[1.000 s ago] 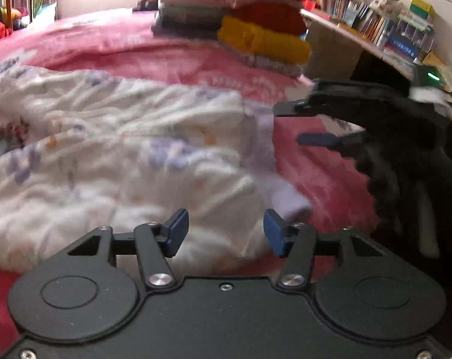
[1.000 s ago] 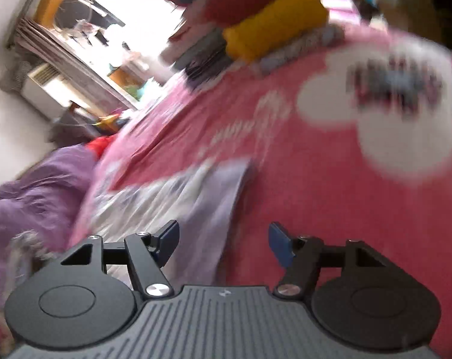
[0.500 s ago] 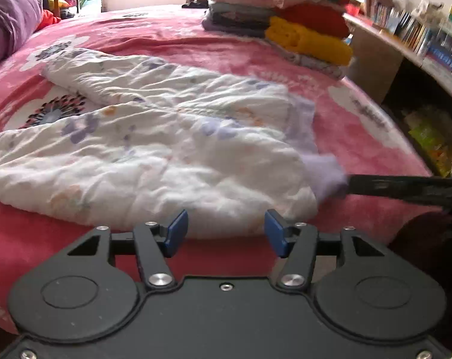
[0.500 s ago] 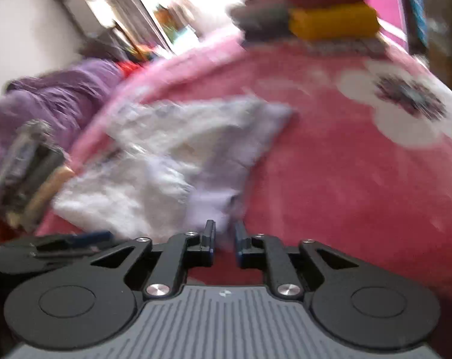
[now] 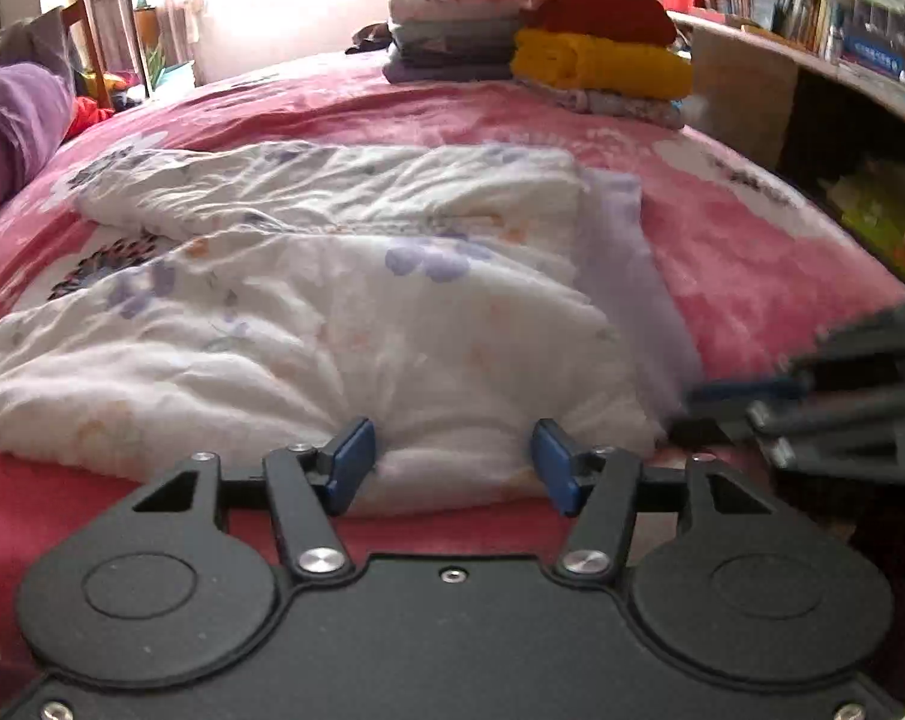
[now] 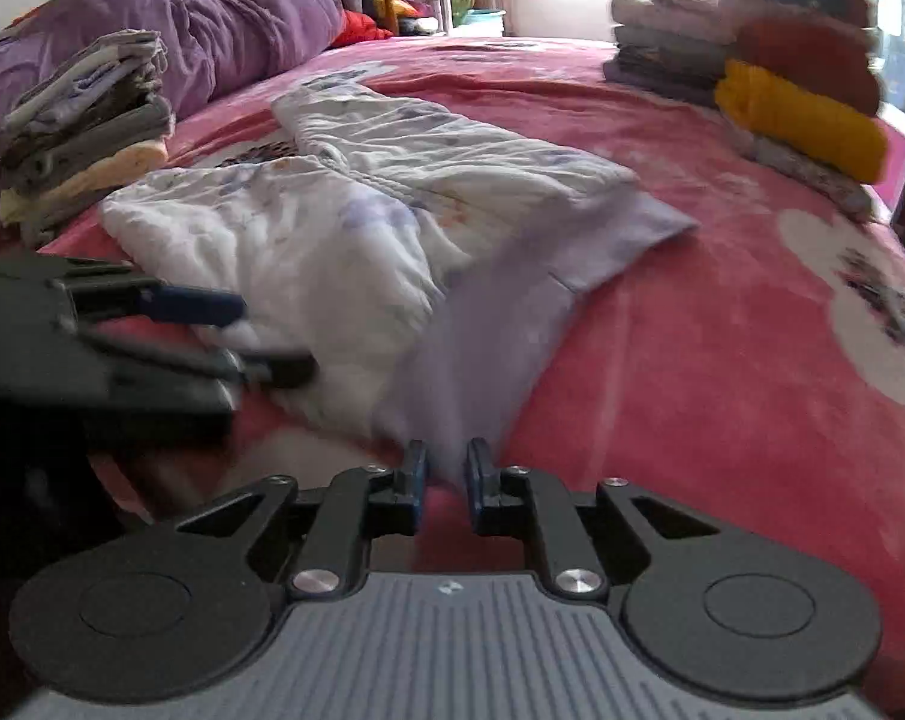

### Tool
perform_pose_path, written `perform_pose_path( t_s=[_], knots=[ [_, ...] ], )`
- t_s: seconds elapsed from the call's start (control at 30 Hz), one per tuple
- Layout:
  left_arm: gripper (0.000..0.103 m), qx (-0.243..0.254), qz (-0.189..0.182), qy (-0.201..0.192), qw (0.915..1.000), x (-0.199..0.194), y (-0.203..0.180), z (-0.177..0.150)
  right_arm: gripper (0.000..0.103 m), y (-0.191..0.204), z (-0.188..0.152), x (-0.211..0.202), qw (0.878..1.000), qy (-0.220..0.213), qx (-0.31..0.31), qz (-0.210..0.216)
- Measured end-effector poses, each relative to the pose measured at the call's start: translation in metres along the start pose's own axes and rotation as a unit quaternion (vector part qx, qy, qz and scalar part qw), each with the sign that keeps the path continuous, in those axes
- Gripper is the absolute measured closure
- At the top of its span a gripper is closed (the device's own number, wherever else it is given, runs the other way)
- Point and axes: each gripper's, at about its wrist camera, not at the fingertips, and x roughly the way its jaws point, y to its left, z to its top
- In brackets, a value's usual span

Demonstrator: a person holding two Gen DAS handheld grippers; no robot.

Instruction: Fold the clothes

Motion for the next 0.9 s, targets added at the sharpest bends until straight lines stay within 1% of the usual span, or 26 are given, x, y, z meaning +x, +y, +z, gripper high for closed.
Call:
perform_pose_path(
  t_s=[0.1,0.17,0.23,0.27,0.3,0.33,0.37,0.4,0.43,0.47,0.5,0.53,0.57,0.6,0.63,0.67,0.73,0.77,0.83,0.9],
  knots=[
    [0.046,-0.023,0.000,-0.024,0.9994,-0.013,0.008,-0.005,0.088,0.000,-0.009,-0.025,0.998,-0.053,0.010,-0.011],
    [0.046,-0.039,0.000,-0.039,0.9985,-0.021,0.014,-0.008,0.085,0.009,-0.005,-0.034,0.994,-0.103,-0.011,-0.021],
    [0.045,-0.045,-0.005,-0.038,0.9983,-0.018,0.021,-0.013,0.075,0.019,0.003,-0.035,0.988,-0.152,-0.034,-0.023],
    [0.044,-0.038,-0.009,-0.026,0.9989,-0.014,0.023,-0.014,0.061,0.024,0.006,-0.029,0.986,-0.161,-0.048,-0.022],
    [0.043,-0.031,-0.013,-0.016,0.9993,-0.011,0.024,-0.015,0.047,0.030,0.007,-0.019,0.986,-0.155,-0.063,-0.019],
    [0.043,-0.023,-0.019,-0.013,0.9995,-0.011,0.025,-0.016,0.044,0.035,0.009,-0.004,0.989,-0.127,-0.077,-0.019],
    [0.043,-0.021,-0.025,-0.014,0.9994,-0.012,0.028,-0.016,0.048,0.040,0.008,0.014,0.992,-0.081,-0.088,-0.025],
    [0.043,-0.036,-0.035,-0.024,0.9985,-0.016,0.033,-0.015,0.050,0.042,0.002,0.024,0.993,-0.057,-0.097,-0.033],
    [0.043,-0.054,-0.041,-0.038,0.9970,-0.022,0.040,-0.013,0.050,0.043,-0.001,0.028,0.993,-0.040,-0.102,-0.038],
    [0.043,-0.074,-0.037,-0.063,0.9945,-0.029,0.049,-0.010,0.051,0.043,0.000,0.023,0.994,-0.036,-0.099,-0.038],
    [0.043,-0.082,-0.026,-0.090,0.9922,-0.034,0.058,-0.009,0.053,0.042,0.002,0.017,0.994,-0.041,-0.093,-0.037],
    [0.043,-0.091,-0.013,-0.113,0.9893,-0.038,0.068,-0.009,0.058,0.040,0.005,0.007,0.994,-0.057,-0.083,-0.035],
    [0.042,-0.101,0.005,-0.127,0.9867,-0.038,0.080,-0.010,0.058,0.040,0.008,0.000,0.993,-0.075,-0.083,-0.037],
    [0.039,-0.118,0.022,-0.130,0.9842,-0.035,0.093,-0.012,0.058,0.044,0.010,-0.006,0.990,-0.094,-0.098,-0.045],
    [0.038,-0.153,0.041,-0.100,0.9824,-0.022,0.112,-0.014,0.058,0.050,0.012,-0.007,0.986,-0.110,-0.114,-0.050],
    [0.038,-0.183,0.050,-0.076,0.9789,-0.012,0.128,-0.015,0.058,0.059,0.014,-0.003,0.983,-0.118,-0.134,-0.049],
    [0.039,-0.213,0.020,-0.069,0.9743,-0.007,0.149,-0.016,0.058,0.073,0.017,0.007,0.977,-0.118,-0.171,-0.040],
    [0.040,-0.226,0.008,-0.072,0.9714,-0.007,0.158,-0.015,0.058,0.080,0.019,0.012,0.975,-0.114,-0.187,-0.036],
    [0.039,-0.233,0.006,-0.112,0.9660,-0.018,0.164,-0.002,0.058,0.090,0.027,0.024,0.976,-0.104,-0.190,-0.023],
    [0.039,-0.216,0.018,-0.132,0.9672,-0.018,0.171,0.009,0.056,0.091,0.033,0.035,0.981,-0.094,-0.170,-0.017]
  ],
)
